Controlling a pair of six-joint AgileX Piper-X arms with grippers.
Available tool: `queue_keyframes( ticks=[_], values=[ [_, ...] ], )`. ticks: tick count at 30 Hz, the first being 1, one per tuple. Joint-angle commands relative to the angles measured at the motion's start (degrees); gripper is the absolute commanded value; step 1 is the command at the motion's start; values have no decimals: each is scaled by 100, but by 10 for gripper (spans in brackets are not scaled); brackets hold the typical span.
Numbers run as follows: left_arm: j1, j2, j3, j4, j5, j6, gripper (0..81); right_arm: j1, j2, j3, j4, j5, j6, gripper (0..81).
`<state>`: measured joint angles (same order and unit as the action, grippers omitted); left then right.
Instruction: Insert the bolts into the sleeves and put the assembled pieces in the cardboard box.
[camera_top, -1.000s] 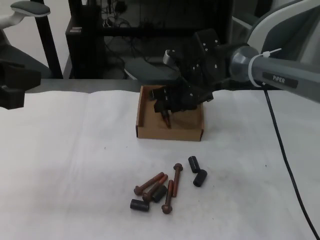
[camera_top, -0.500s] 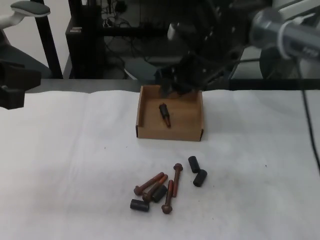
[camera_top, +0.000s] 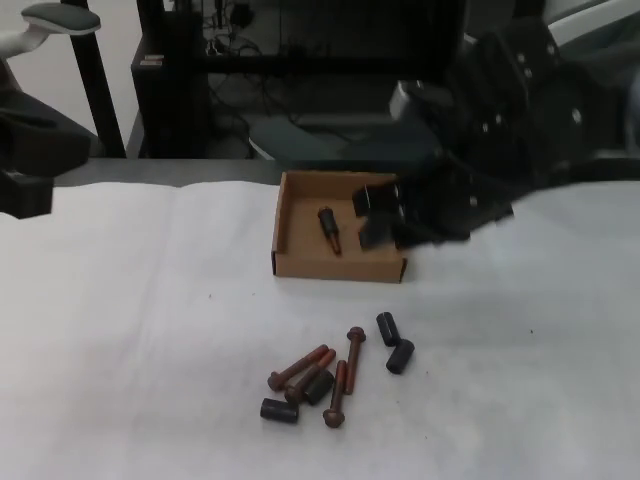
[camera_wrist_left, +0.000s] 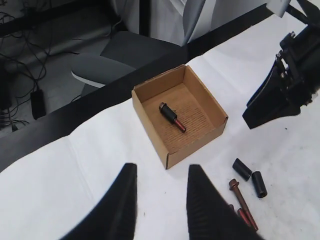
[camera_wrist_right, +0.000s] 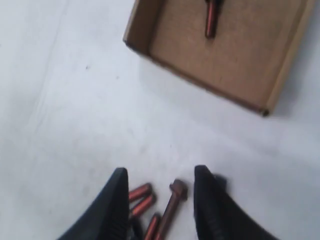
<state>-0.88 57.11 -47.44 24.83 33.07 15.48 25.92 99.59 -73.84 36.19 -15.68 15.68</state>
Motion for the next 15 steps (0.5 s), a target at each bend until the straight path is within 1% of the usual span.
queue_keyframes(
  ticks=[1,6,9,12,15],
  values=[
    [-156,-56,-36,-18,-92,43,346,239,-208,311,151,127,602,424],
    [-319,-56,-36,-18,-91,43,346,693,-217,368,431,299,735,424],
    [-324,-56,-36,-18,-91,43,346,902,-217,368,431,445,930,424],
    [-324,-56,-36,-18,-91,43,346,984,-217,368,509,563,1178,424],
    [-324,-56,-36,-18,-91,43,346,983,-217,368,520,593,1186,424]
  ],
)
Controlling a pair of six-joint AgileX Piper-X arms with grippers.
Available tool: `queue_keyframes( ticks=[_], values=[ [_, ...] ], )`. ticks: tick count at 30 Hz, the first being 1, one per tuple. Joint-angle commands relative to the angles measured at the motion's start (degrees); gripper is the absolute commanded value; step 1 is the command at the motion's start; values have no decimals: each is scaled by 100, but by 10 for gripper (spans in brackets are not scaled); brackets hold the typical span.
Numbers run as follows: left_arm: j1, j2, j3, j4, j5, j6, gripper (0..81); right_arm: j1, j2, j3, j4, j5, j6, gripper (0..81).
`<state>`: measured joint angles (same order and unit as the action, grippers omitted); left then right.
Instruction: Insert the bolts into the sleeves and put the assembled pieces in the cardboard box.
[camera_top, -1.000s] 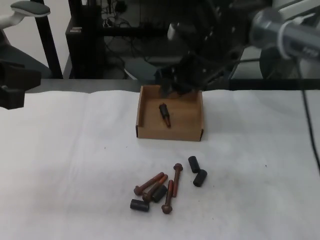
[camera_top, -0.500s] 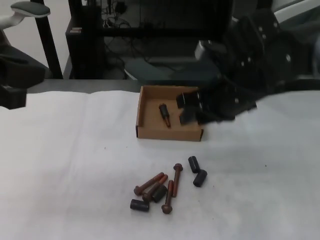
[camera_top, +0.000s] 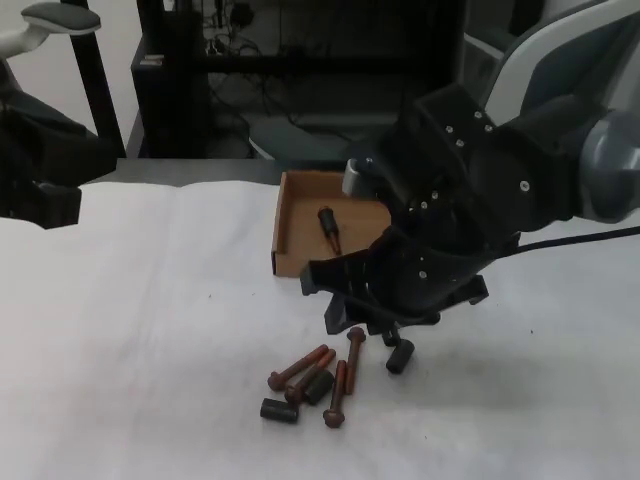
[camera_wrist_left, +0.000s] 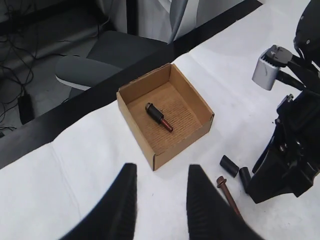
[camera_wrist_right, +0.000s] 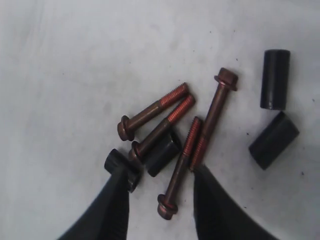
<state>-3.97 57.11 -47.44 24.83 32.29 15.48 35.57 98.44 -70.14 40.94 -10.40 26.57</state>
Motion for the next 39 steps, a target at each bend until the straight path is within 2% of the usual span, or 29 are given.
queue_keyframes(
  ticks=[1,12,16,22,32,39],
  values=[
    [-15,-56,-36,-18,-14,43,346,17,-102,-3,45,77,96,424],
    [-12,-76,-36,-18,-14,21,346,32,-57,-3,166,542,160,424],
    [-12,-162,-36,103,-27,-407,346,32,198,-3,12,507,161,424],
    [-1,-824,-36,699,-1023,-606,346,32,557,-3,-52,532,186,424],
    [-1,-1173,-36,751,-998,-455,346,11,1037,-16,-476,653,186,424],
    [-1,-1173,-36,751,-998,-455,346,-7,1276,-44,-747,667,522,424]
  ],
)
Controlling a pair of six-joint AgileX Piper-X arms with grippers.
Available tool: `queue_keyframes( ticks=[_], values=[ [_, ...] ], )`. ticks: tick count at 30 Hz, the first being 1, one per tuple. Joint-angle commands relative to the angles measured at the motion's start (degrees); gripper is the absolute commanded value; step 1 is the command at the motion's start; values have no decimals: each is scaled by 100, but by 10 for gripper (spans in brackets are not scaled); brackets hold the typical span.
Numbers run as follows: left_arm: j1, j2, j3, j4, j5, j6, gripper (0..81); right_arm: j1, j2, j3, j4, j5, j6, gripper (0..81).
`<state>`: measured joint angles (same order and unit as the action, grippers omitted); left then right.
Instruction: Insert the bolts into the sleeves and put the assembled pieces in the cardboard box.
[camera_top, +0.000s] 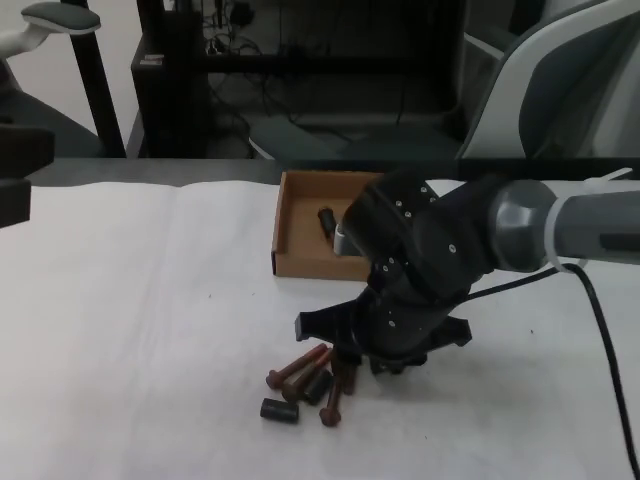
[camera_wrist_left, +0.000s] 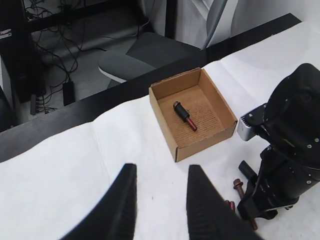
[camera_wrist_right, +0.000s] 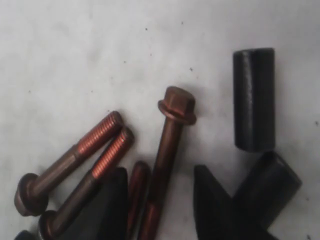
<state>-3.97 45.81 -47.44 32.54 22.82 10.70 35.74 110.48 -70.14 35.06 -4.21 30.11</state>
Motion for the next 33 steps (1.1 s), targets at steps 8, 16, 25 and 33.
queue_keyframes(
  ticks=[8,16,25,33],
  values=[
    [-1,-43,-36,-21,-51,22,346,-100,210,-192,-299,48,259,424],
    [-1,-43,-36,-21,-51,22,346,-240,241,-192,-270,48,259,424],
    [-1,-43,-36,-21,-52,161,346,-371,241,-192,-228,20,120,161],
    [-1,-43,-36,-21,-52,177,346,-371,350,-192,-159,-129,82,161]
  ],
)
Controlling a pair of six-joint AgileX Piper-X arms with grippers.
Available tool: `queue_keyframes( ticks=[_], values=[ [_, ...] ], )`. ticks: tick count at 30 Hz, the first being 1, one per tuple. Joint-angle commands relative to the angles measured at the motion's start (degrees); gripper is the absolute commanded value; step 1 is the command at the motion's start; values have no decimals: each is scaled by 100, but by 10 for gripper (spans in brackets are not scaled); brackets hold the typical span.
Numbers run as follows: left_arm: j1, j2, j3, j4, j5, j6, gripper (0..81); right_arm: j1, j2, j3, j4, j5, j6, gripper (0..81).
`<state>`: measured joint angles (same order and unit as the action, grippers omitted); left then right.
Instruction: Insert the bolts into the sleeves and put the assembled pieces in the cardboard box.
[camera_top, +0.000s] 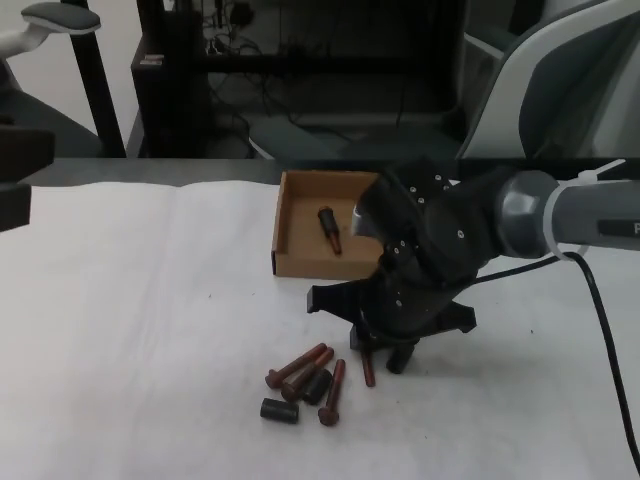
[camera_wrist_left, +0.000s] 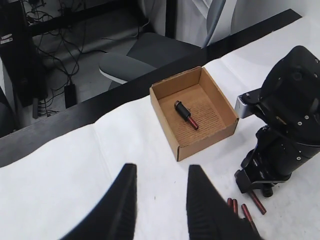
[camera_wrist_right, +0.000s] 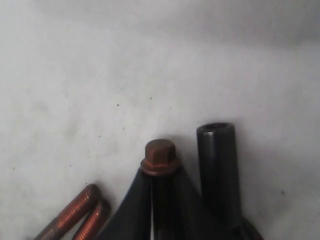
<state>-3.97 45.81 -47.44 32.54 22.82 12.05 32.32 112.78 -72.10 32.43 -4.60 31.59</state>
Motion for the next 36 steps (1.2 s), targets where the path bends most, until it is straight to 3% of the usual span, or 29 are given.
queue_keyframes(
  ticks=[1,7,11,23,36],
  values=[
    [-1,-43,-36,-21,-52,41,346,-30,140,4,161,-90,-66,161],
    [-1,-43,-36,-21,-76,41,346,-30,161,-16,276,-192,-66,155],
    [-1,-43,-36,-21,-78,41,346,-30,140,-142,275,-349,-180,7],
    [-1,-43,-36,-21,-68,41,346,32,-887,7,342,-337,-629,6],
    [-14,-43,-36,-21,594,688,346,146,-3021,1988,-528,-300,-560,6]
  ],
)
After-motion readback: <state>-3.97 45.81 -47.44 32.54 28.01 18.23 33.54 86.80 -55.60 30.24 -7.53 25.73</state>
